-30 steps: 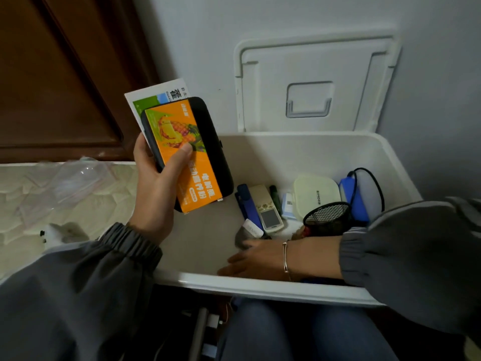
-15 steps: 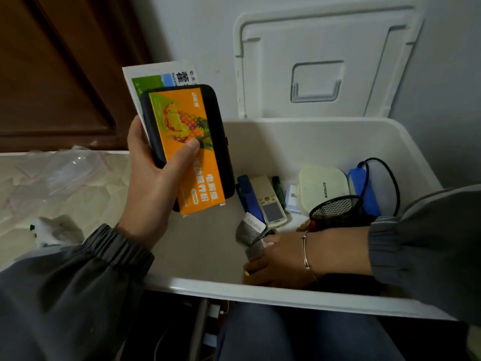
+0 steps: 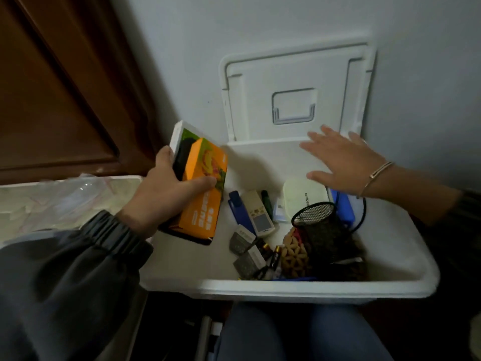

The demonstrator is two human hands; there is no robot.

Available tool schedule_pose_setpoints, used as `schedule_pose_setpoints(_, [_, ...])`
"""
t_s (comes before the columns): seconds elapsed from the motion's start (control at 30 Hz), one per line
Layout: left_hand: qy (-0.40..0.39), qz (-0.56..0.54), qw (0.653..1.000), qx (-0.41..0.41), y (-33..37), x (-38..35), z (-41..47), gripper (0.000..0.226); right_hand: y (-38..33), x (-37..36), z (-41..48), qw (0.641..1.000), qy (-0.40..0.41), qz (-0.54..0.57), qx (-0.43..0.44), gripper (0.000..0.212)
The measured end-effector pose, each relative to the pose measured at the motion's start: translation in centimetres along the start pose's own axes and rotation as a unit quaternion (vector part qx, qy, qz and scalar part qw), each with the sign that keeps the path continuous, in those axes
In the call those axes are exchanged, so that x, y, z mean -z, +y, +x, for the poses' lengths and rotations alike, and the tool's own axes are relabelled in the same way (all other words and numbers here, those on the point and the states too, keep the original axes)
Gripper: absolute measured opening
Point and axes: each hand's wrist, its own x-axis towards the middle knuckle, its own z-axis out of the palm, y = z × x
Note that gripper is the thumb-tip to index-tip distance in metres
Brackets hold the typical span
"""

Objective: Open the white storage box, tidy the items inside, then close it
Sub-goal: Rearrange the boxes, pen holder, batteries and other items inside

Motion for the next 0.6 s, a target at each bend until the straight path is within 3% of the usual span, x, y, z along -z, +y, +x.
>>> schedule_pose_setpoints(0.17, [-0.029,0.199,0.980,0.006,0.3,-2.0,-1.2,0.102,2.6,-1.2,-0.8,0.985,-0.012,0.080,-0.151,0.083])
schedule_pose_setpoints(0.33, [-0.032,0.239,0.970,0.028,-0.9,-4.4,-2.4,0.090,2.1,-1.9,-0.8,0.958,-0.046,0.191,-0.207,0.078])
schedule_pose_setpoints(0.6, [-0.040,0.395,0.910,0.122,-2.2,-7.2,-3.0,0.098,2.0,-1.2,-0.1,0.929,-0.060,0.205,-0.301,0.079])
